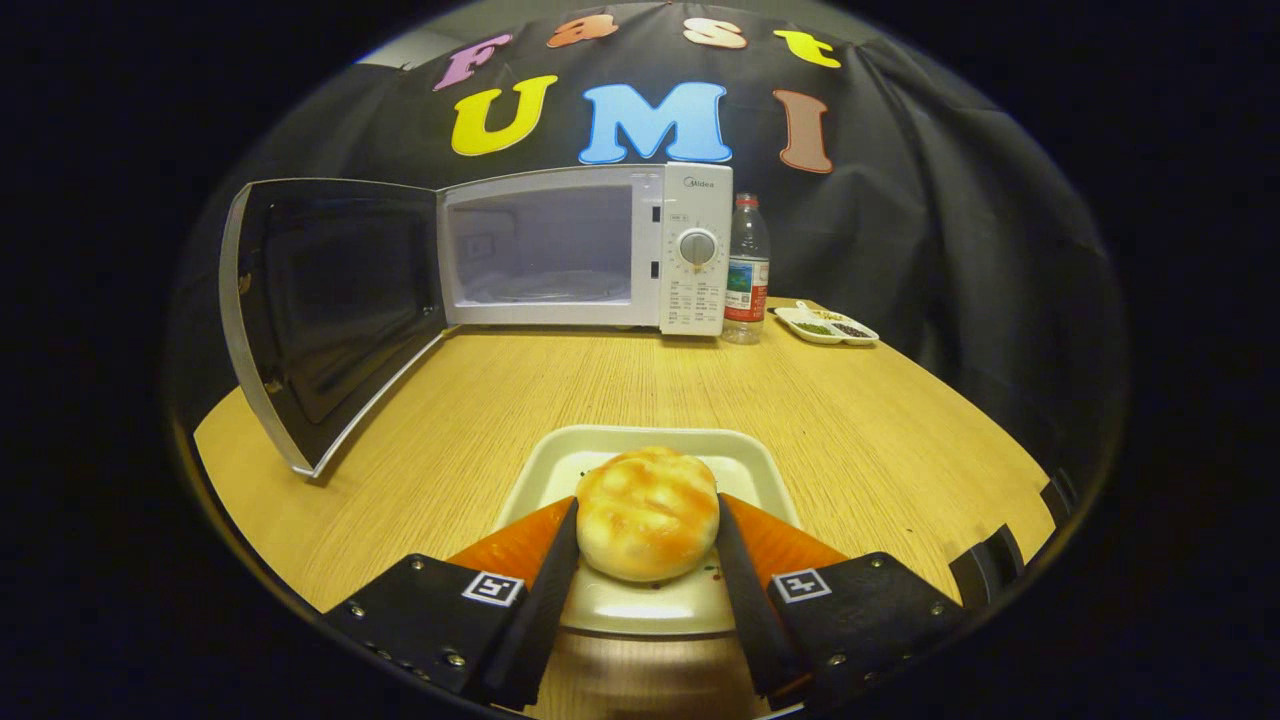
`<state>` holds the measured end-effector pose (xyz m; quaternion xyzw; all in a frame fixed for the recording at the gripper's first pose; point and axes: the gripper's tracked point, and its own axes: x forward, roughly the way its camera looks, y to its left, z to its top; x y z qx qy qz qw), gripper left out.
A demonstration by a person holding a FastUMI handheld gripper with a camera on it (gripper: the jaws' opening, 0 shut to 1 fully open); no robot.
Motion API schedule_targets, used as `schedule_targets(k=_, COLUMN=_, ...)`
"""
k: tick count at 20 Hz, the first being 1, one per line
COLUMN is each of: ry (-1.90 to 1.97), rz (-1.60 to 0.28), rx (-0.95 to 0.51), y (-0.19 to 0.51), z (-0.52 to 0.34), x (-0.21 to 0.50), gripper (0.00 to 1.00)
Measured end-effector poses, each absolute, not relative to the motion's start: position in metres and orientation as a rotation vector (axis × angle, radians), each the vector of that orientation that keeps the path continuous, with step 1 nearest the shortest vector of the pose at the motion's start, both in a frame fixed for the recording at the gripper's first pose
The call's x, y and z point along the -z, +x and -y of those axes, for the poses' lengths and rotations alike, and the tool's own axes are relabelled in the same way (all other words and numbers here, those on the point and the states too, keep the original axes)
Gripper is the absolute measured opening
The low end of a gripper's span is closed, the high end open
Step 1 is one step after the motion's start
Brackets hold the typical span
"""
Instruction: Open the microwave, put the food inside, and close the microwave door.
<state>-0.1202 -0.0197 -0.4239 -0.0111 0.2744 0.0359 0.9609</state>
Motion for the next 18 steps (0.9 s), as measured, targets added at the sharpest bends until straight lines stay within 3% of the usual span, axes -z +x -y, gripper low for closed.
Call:
schedule_targets(k=1, ry=-0.029, rz=-0.55, rx=-0.075, y=-0.121, z=0.021, x=0.418, gripper=0.68)
schedule_targets(k=10, ry=0.016, rz=-0.47, rx=-0.172, y=-0.095, z=-0.017, x=0.36, gripper=0.68)
schedule_targets(k=18, ry=0.044, rz=-0.441, rx=-0.279, y=-0.019, z=-0.076, x=0.327, gripper=0.68)
